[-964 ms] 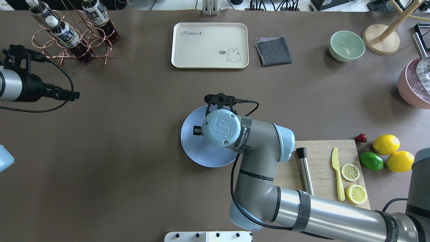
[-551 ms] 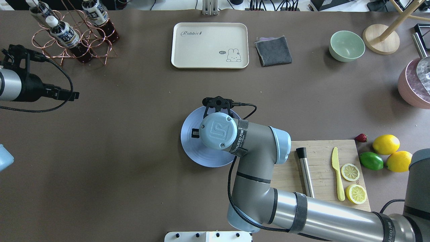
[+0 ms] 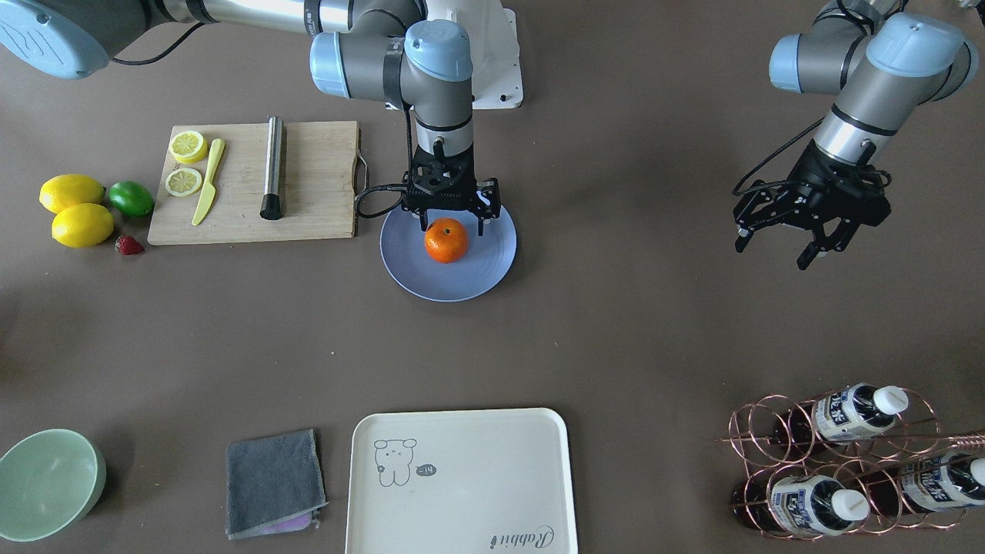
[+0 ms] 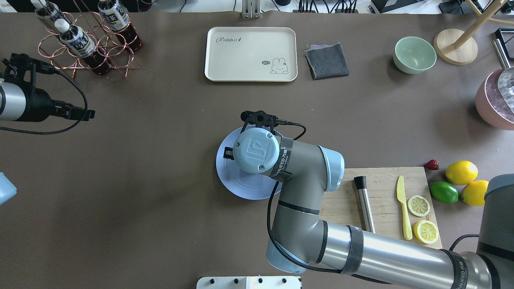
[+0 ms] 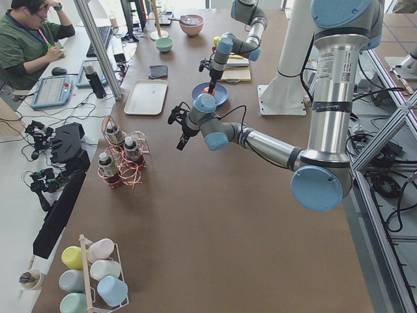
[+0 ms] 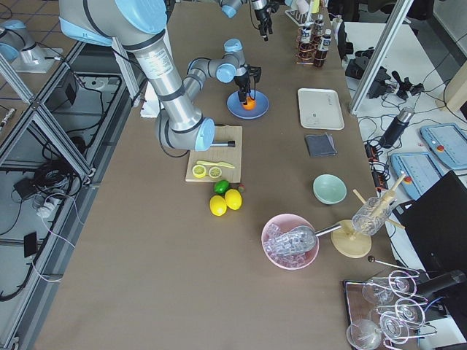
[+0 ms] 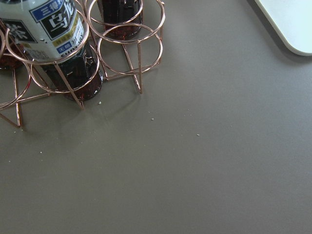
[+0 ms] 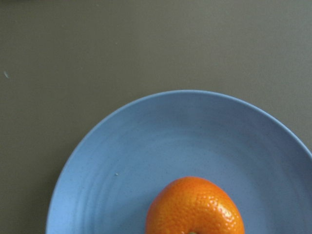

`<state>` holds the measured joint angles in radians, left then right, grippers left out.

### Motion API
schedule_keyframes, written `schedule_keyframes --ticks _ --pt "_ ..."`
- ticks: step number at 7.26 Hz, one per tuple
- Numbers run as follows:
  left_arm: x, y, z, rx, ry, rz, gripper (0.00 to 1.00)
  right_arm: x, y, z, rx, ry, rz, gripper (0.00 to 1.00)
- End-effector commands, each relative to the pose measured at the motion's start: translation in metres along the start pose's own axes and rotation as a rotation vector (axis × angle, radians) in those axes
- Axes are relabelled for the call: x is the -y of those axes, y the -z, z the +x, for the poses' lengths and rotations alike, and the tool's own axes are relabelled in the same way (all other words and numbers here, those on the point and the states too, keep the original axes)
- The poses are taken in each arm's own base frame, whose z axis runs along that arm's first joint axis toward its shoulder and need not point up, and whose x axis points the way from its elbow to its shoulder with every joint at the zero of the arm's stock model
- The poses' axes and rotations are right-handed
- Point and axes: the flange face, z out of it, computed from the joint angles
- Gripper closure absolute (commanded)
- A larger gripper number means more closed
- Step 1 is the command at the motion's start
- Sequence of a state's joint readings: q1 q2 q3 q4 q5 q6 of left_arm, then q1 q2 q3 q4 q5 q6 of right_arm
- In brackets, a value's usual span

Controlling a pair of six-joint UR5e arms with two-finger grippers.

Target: Pick orange to plate

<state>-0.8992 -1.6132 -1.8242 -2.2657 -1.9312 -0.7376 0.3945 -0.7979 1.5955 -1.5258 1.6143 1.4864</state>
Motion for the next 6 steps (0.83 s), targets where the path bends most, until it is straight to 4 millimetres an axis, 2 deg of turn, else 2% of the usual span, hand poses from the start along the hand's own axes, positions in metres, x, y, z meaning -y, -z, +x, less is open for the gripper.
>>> schedule_keyframes --ticks 1,2,3,4,6 --pt "-0.002 0.005 -0.002 -0.019 0.005 -0.014 0.02 0.049 0.093 0.023 0.009 -0.051 -0.06 0.0" --pt "-0.007 0.013 -0.004 -0.015 0.005 -0.012 0.02 0.084 0.134 0.053 -0.005 -0.04 -0.084 0.0" --pt "-0.02 0.023 -0.024 0.013 0.025 -0.021 0.02 0.122 0.156 0.115 -0.011 -0.02 -0.104 0.0" --pt "-0.043 0.026 -0.048 0.051 -0.063 -0.055 0.02 0.157 0.162 0.187 -0.032 0.051 -0.115 0.0" --pt "-0.018 0.067 -0.108 0.086 -0.097 -0.091 0.02 0.237 0.17 0.327 -0.083 0.188 -0.149 0.0"
